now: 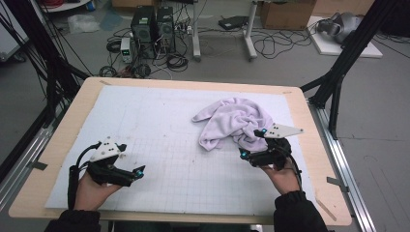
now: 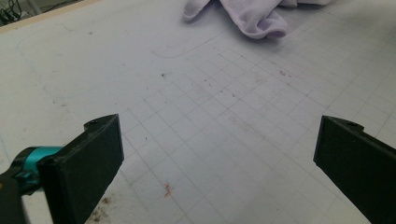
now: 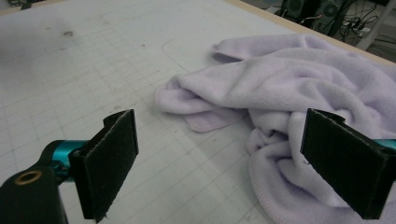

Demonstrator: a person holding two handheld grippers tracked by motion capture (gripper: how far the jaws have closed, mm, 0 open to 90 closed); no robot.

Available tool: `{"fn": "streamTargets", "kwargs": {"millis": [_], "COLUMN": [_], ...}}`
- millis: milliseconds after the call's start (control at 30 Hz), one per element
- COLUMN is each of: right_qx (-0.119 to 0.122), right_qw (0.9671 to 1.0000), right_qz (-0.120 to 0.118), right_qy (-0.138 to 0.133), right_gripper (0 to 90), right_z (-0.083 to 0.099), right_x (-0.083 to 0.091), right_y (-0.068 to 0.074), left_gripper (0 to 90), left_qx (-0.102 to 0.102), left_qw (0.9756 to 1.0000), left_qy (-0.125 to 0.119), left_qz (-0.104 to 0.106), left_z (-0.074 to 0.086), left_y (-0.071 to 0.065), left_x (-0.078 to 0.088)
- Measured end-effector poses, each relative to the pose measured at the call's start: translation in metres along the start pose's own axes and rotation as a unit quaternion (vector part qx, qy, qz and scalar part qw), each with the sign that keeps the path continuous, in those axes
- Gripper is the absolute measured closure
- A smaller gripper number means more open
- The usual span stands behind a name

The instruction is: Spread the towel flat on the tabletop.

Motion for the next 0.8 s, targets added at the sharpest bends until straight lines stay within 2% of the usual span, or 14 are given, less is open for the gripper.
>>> {"fn": "streamTargets", "kwargs": {"millis": [133,167,233,300,400,433,533,567,633,800], "right_qx": [0.001,0.003,0.001,-0.005,-0.009,-0.010,-0.008,-0.014,-0.016,-0.020], "right_qw": [1.0000,0.9999,0.9999,0.9998,0.9996,0.9993,0.9989,0.9987,0.9977,0.9965], "right_qz": [0.007,0.011,0.013,0.018,0.024,0.028,0.038,0.041,0.052,0.061], "right_qy": [0.001,0.004,0.004,0.005,0.008,0.021,0.025,0.027,0.041,0.053], "right_gripper": [10.3,10.3,10.3,10.4,10.4,10.4,10.5,10.5,10.5,13.5], "right_z": [-0.008,-0.014,-0.017,-0.026,-0.030,-0.032,-0.030,-0.029,-0.024,-0.019], "right_x": [-0.002,-0.003,-0.005,-0.010,-0.015,-0.023,-0.029,-0.033,-0.043,-0.055], "right_y": [-0.008,-0.016,-0.019,-0.032,-0.039,-0.046,-0.051,-0.053,-0.060,-0.066], "left_gripper": [2.0,2.0,2.0,2.0,2.0,2.0,2.0,2.0,2.0,2.0], "left_qx": [-0.004,-0.004,-0.006,-0.007,-0.004,-0.005,-0.004,-0.005,-0.004,-0.004], "left_qw": [1.0000,1.0000,1.0000,1.0000,1.0000,1.0000,1.0000,1.0000,1.0000,1.0000], "left_qy": [0.000,-0.001,0.001,0.002,0.002,0.003,0.004,0.005,0.008,0.008], "left_qz": [0.004,0.004,0.004,0.000,0.000,0.000,0.000,0.000,0.001,0.001], "left_z": [-0.002,-0.002,-0.002,-0.001,-0.001,0.000,0.001,0.001,0.002,0.003], "left_y": [-0.005,-0.006,-0.006,-0.006,-0.006,-0.006,-0.005,-0.005,-0.004,-0.004], "left_x": [-0.005,-0.006,-0.006,-0.006,-0.007,-0.007,-0.008,-0.008,-0.009,-0.010]}}
Point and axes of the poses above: each handheld gripper's, and its own axes: x roughly backward along the jaws, z roughly out of its underside, y roughly to its left, the point moved 2 cm from there along -x, roughly forward along the jaws, and after that the axes turned 10 degrees about -z, right-handed, at the moved point
